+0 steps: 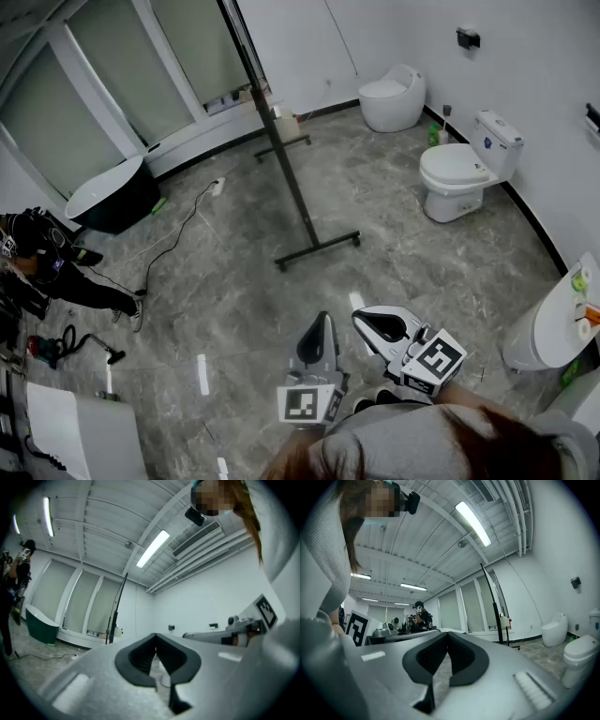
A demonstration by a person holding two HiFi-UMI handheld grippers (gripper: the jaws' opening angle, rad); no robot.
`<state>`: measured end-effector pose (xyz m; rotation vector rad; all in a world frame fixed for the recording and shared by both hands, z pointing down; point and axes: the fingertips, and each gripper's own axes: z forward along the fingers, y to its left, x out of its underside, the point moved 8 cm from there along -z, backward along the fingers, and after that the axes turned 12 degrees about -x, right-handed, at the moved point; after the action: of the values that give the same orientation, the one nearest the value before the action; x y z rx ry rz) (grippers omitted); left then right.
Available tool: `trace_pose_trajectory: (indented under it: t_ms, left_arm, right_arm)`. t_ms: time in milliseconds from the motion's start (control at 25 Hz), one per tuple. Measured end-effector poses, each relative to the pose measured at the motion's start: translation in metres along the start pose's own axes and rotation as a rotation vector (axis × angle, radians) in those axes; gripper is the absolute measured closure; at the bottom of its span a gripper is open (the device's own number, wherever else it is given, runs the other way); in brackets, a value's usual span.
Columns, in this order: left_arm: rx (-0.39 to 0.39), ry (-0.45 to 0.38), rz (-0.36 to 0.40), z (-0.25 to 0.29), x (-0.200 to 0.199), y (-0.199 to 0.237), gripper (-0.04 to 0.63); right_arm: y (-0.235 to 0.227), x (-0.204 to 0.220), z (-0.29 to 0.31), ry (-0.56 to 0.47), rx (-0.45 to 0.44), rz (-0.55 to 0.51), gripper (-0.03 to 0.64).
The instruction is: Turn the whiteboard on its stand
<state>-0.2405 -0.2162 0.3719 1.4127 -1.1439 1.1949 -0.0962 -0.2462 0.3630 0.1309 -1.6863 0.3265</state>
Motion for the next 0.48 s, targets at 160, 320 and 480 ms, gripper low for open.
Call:
trace_pose_trajectory:
  t_ms: [160, 320, 480]
  left_arm:
    - [-0.001, -0.010, -0.018, -0.0006, -0.0018, -0.0031, 0.595]
    - [0.006, -0.013, -0.021, -0.0009, -0.0038, -0.0038, 0.595]
    - [0.005, -0.001, -0.021, 0.0006, -0.0049, -0.0034, 0.595]
  right_arm:
    - [0.0015, -0.0017, -0.0014, 0.015, 0.000, -0.005, 0.612]
    - [0.0024, -0.0035, -0.0012, 0.019, -0.002, -0.014, 0.612]
    - [0.0026, -0.0045, 0.0013, 0.017, -0.003, -0.015, 0.612]
